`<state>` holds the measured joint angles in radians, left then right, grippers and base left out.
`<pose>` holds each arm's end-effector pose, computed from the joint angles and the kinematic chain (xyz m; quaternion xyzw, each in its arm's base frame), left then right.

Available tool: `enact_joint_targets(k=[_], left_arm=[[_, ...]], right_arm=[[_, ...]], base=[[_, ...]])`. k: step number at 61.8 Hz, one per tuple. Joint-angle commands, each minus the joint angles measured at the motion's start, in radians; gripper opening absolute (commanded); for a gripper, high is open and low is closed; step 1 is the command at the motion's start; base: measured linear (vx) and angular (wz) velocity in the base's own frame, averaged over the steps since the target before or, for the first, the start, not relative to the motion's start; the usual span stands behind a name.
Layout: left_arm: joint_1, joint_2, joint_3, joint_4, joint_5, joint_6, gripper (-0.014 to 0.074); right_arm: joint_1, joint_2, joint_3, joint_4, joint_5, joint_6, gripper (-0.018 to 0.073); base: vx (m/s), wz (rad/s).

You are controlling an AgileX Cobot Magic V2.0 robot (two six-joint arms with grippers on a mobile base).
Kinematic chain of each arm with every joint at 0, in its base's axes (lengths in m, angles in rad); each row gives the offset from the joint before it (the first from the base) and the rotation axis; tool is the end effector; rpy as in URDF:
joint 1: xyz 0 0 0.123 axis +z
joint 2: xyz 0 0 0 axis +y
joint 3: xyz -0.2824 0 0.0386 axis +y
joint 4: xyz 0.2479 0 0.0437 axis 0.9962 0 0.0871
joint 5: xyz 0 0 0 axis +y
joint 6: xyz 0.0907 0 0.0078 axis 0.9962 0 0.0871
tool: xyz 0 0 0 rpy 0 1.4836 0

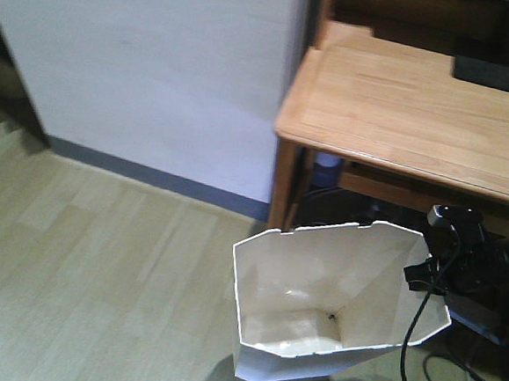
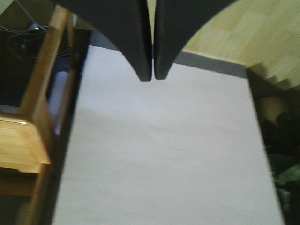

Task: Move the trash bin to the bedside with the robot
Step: 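Hold the bin with the right gripper while the base turns toward the bed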

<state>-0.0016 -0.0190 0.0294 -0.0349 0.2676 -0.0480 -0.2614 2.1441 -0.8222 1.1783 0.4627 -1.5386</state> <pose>0.0546 -0.0009 0.1800 -0.0279 0.7707 -0.0300 0.6359 0.3007 -0.0415 0.0278 -0.0836 0.9714 0.1755 0.1366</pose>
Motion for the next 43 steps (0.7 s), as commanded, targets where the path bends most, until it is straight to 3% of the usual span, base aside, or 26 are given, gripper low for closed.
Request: enact_joint_targets(k=[1, 43], left_arm=[[-0.006, -0.010, 0.028, -0.009, -0.074, -0.008, -0.0006], [-0.006, -0.010, 0.028, -0.009, -0.074, -0.008, -0.0006]], right_arm=[[-0.003, -0.065, -0.015, 0.065, 0.183, 0.014, -0.0006], [-0.003, -0.065, -0.015, 0.065, 0.183, 0.014, -0.0006]], base=[[-0.12, 0.62], [-0.06, 0.52]])
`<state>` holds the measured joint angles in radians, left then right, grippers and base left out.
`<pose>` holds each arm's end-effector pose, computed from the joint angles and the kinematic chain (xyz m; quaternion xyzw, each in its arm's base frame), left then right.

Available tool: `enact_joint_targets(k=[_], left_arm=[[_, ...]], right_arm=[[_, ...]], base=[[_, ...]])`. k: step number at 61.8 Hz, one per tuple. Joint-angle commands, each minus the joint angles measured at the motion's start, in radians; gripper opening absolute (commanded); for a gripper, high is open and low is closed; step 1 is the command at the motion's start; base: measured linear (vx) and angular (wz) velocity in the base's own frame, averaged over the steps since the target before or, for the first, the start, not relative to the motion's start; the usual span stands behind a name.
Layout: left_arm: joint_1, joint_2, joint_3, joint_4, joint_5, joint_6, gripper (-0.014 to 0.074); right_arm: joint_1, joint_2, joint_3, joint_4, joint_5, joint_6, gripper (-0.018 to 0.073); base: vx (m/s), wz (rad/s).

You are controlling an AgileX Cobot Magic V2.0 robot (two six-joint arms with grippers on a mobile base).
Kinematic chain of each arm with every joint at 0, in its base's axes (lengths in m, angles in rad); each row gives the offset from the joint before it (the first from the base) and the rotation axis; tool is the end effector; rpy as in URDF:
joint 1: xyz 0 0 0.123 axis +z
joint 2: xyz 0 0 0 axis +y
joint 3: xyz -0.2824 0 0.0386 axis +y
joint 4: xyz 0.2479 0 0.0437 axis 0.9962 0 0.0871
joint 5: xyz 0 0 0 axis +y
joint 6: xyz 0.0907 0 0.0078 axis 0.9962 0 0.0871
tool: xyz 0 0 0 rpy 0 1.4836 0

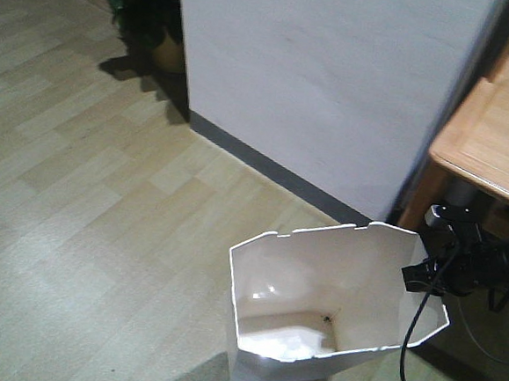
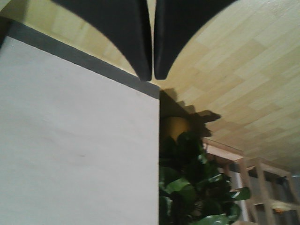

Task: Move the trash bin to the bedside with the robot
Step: 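Hold the bin with the right gripper while the base turns toward the bed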

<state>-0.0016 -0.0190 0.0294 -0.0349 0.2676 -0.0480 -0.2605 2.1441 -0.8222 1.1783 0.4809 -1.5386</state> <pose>0.0546 -0.0009 0.1800 -0.0279 0.7707 -0.0300 0.6359 0.3003 -0.0397 0.0284 -0.0853 0.9697 0.1844 0.1354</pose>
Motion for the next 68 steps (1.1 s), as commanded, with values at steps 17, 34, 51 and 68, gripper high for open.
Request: enact_joint_targets(k=[17, 34, 51, 68], left_arm=[[-0.006, -0.010, 0.028, -0.009, -0.074, -0.008, -0.0006], [-0.006, -0.010, 0.028, -0.009, -0.074, -0.008, -0.0006], [-0.006, -0.010, 0.028, -0.009, -0.074, -0.008, -0.0006], [-0.006, -0.010, 0.028, -0.009, -0.074, -0.008, -0.0006]], right_arm=[[-0.004, -0.065, -0.015, 0.065, 0.165, 0.014, -0.0006], [-0.004, -0.065, -0.015, 0.065, 0.165, 0.014, -0.0006], [-0.004, -0.065, -0.015, 0.065, 0.165, 0.014, -0.0006], [-0.004, -0.065, -0.015, 0.065, 0.165, 0.014, -0.0006]], base=[[0.06, 0.47], [0.09, 0.64], [0.13, 0.75], [0.15, 0.53]])
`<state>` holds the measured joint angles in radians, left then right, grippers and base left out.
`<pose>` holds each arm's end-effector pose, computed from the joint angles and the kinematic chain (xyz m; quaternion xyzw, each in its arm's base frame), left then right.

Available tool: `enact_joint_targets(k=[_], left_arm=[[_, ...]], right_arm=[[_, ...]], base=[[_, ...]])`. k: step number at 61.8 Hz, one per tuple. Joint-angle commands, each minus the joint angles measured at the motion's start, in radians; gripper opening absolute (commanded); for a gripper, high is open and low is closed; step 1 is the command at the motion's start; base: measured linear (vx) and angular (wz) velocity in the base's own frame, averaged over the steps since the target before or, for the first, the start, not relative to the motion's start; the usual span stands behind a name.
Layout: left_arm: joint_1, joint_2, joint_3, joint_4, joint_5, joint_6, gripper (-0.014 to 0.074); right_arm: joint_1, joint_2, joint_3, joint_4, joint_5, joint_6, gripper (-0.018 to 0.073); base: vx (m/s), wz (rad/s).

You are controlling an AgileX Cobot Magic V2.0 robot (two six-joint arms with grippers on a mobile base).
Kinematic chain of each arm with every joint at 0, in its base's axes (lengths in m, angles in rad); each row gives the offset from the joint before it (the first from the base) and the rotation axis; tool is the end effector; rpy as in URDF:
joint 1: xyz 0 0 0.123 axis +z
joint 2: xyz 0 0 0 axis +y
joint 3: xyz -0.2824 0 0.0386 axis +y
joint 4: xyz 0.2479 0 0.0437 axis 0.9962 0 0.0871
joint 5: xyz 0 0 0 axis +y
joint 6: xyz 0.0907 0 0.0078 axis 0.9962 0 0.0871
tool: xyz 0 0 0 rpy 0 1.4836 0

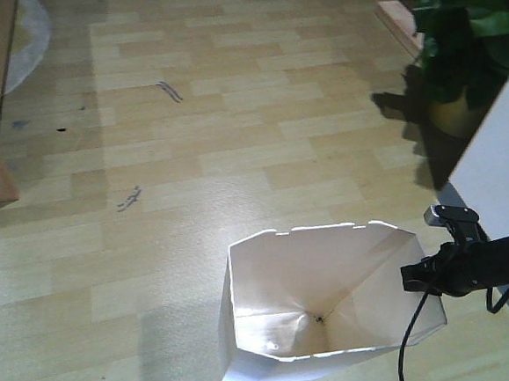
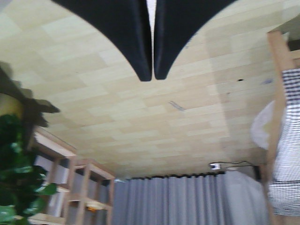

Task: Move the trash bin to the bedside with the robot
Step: 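Hold the bin with the right gripper while the base turns toward the bed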

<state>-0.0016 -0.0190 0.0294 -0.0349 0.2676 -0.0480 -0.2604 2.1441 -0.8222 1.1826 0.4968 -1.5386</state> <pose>0.0546 -0.0009 0.1800 -0.0279 0.7707 -0.0300 0.6359 0.3001 -0.0383 0.0289 -0.0844 0.9683 0.1924 0.1351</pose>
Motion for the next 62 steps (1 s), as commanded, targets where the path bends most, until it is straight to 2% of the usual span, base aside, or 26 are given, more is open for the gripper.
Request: enact_joint_targets(k=[1, 24, 62], left_arm=[[-0.006, -0.010, 0.028, -0.009, -0.074, -0.008, -0.0006], [-0.006, -0.010, 0.028, -0.009, -0.074, -0.008, -0.0006], [-0.006, -0.010, 0.028, -0.009, -0.074, -0.008, -0.0006]], right_arm=[[-0.004, -0.065, -0.015, 0.061, 0.149, 0.014, -0.0006], [-0.004, -0.065, -0.015, 0.061, 0.149, 0.014, -0.0006], [-0.004, -0.065, -0.015, 0.061, 0.149, 0.014, -0.0006]], base=[[0.17, 0.42], [0.19, 0.30], [0.30, 0.08]])
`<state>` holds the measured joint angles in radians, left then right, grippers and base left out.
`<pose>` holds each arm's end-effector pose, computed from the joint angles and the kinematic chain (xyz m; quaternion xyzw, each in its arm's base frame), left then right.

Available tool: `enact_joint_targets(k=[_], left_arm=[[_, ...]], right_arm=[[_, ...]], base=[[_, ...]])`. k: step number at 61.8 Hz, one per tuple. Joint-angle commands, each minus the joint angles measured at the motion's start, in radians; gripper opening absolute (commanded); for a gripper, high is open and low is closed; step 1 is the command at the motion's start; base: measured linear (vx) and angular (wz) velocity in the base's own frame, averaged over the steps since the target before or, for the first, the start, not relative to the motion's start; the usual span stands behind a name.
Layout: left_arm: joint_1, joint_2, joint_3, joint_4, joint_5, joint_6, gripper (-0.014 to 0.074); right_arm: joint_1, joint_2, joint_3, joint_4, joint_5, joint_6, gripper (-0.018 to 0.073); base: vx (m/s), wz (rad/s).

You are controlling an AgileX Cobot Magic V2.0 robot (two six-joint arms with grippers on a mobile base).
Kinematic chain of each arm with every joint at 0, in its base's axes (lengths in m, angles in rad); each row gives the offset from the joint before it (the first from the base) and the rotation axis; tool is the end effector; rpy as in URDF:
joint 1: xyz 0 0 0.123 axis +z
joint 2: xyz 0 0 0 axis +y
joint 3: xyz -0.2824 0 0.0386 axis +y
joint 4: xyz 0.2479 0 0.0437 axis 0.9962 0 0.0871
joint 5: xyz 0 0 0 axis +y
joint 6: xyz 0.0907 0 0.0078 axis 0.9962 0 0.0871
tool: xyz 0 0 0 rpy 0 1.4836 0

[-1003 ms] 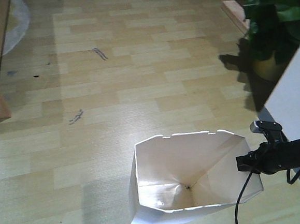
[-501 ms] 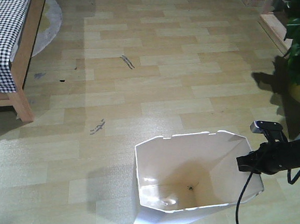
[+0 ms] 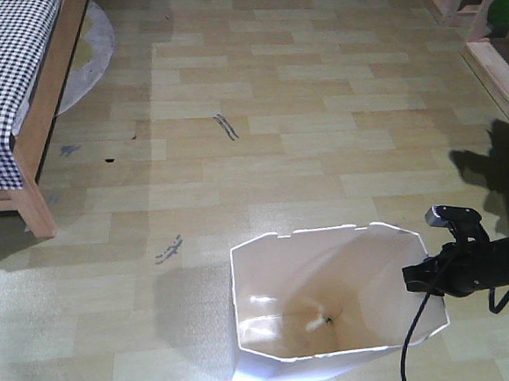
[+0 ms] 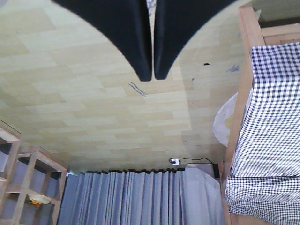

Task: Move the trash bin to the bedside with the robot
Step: 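Hold the bin with the right gripper while the base turns toward the bed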

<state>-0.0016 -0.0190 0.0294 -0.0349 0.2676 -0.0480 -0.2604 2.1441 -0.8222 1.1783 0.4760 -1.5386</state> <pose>0.0546 -0.0009 0.1800 -0.0279 0.7707 -0.0300 0.6359 0.3004 -0.0400 0.0282 -0.0850 0.9702 0.1820 0.1357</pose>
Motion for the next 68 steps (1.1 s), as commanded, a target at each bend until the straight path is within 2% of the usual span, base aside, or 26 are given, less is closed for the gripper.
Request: enact_joint_targets(k=[1, 68], left_arm=[[-0.006, -0.010, 0.028, -0.009, -0.074, -0.008, -0.0006], [-0.006, -0.010, 0.028, -0.009, -0.074, -0.008, -0.0006]], right_arm=[[-0.004, -0.065, -0.015, 0.065, 0.170, 0.014, -0.0006], [-0.004, -0.065, -0.015, 0.065, 0.170, 0.014, -0.0006]], base=[[0.35, 0.09], [0.39, 0.10]])
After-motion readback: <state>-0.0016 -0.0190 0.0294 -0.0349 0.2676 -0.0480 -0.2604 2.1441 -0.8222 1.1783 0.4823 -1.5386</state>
